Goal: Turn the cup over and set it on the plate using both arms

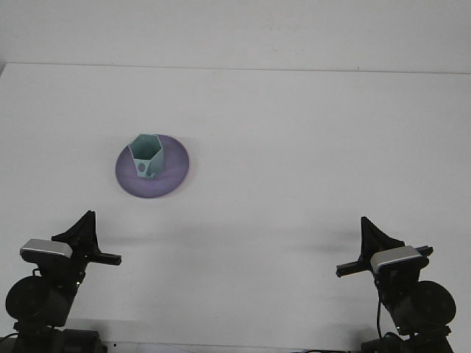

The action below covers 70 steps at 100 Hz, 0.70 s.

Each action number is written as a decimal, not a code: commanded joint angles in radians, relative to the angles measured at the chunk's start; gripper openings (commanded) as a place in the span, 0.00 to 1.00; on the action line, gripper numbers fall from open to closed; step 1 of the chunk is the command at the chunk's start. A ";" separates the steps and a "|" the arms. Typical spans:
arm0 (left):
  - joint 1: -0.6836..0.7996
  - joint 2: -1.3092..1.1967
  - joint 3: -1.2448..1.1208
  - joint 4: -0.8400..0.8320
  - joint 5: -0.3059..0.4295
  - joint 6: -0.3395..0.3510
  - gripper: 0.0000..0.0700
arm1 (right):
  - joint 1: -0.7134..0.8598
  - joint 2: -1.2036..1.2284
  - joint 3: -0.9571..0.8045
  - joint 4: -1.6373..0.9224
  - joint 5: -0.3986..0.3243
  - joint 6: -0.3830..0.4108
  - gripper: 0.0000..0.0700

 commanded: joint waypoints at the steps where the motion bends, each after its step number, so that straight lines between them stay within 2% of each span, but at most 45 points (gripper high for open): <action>1: -0.002 0.000 0.014 0.031 -0.006 -0.005 0.02 | 0.002 0.004 0.008 0.012 0.004 0.010 0.00; 70: -0.002 -0.006 0.015 0.058 -0.006 -0.004 0.02 | 0.002 0.004 0.008 0.038 0.004 0.010 0.00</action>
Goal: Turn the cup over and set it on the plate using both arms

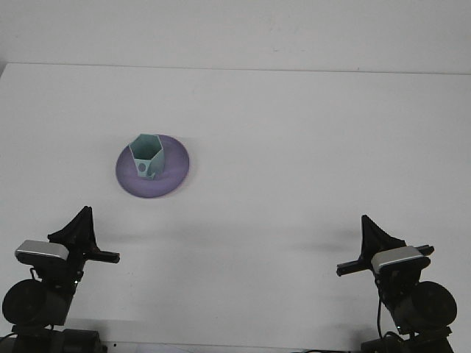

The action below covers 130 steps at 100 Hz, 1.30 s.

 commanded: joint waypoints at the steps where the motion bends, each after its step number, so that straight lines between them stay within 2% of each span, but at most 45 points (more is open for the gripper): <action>1: -0.002 0.000 0.013 0.012 -0.006 -0.002 0.02 | 0.002 0.004 0.008 0.013 0.004 0.010 0.00; 18: 0.031 -0.042 -0.035 0.015 -0.008 -0.002 0.02 | 0.002 0.004 0.008 0.013 0.004 0.010 0.00; 38: 0.044 -0.182 -0.296 0.184 -0.007 -0.001 0.02 | 0.002 0.004 0.008 0.013 0.004 0.010 0.00; 53: 0.044 -0.246 -0.405 0.200 -0.001 -0.002 0.02 | 0.002 0.004 0.008 0.013 0.004 0.010 0.00; 79: 0.044 -0.246 -0.460 0.206 0.062 -0.016 0.02 | 0.002 0.004 0.008 0.017 0.004 0.010 0.00; 130: 0.044 -0.245 -0.460 0.207 0.062 -0.021 0.02 | 0.002 0.004 0.008 0.017 0.004 0.010 0.00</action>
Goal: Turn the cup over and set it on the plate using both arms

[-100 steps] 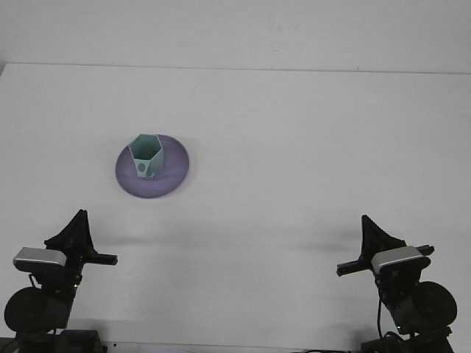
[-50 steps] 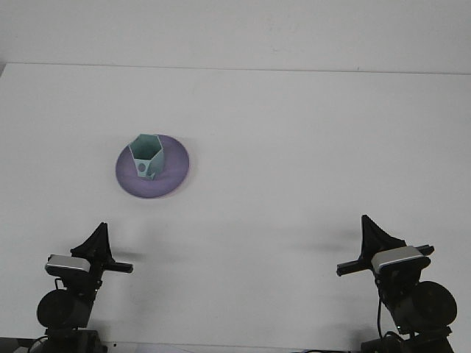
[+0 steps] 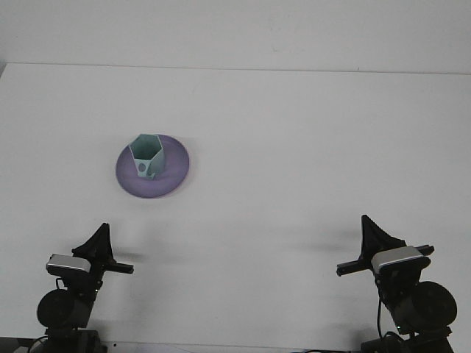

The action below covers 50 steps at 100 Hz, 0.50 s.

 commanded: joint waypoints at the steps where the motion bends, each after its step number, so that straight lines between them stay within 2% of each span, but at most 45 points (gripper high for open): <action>1: 0.002 -0.001 -0.021 0.010 0.005 -0.009 0.02 | 0.002 0.004 0.008 0.015 0.003 0.010 0.00; 26: 0.002 -0.001 -0.021 0.010 0.005 -0.009 0.02 | 0.000 0.003 0.007 0.017 0.016 -0.003 0.00; 36: 0.002 -0.001 -0.021 0.010 0.005 -0.009 0.02 | -0.021 -0.006 -0.013 0.013 0.059 -0.068 0.00; 50: 0.002 -0.001 -0.021 0.010 0.005 -0.009 0.02 | -0.108 -0.063 -0.134 0.108 0.021 -0.125 0.00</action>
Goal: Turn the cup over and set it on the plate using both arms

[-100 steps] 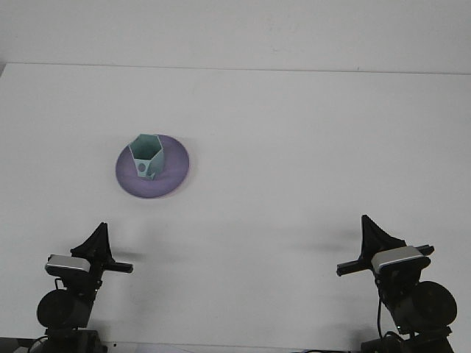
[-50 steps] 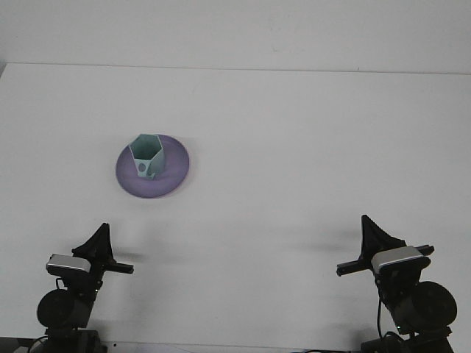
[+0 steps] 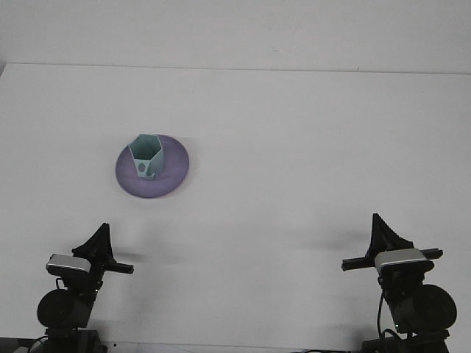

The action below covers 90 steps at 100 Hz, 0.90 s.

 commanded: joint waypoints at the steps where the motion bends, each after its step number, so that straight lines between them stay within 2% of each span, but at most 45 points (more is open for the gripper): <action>1: 0.002 -0.001 -0.021 0.010 0.005 -0.009 0.02 | -0.030 -0.025 -0.062 0.034 -0.019 -0.059 0.00; 15: 0.002 -0.001 -0.021 0.010 0.005 -0.008 0.02 | -0.072 -0.121 -0.206 0.113 -0.019 -0.110 0.00; 32: 0.002 -0.001 -0.021 0.010 0.005 -0.008 0.02 | -0.105 -0.240 -0.328 0.137 -0.020 -0.113 0.00; 44: 0.002 -0.001 -0.021 0.010 0.005 -0.008 0.02 | -0.120 -0.253 -0.389 0.187 -0.051 -0.112 0.00; 60: 0.002 -0.001 -0.020 0.010 0.005 -0.008 0.02 | -0.119 -0.253 -0.388 0.160 -0.076 -0.108 0.00; 90: 0.002 -0.001 -0.020 0.010 0.004 -0.008 0.02 | -0.119 -0.253 -0.388 0.161 -0.074 -0.108 0.00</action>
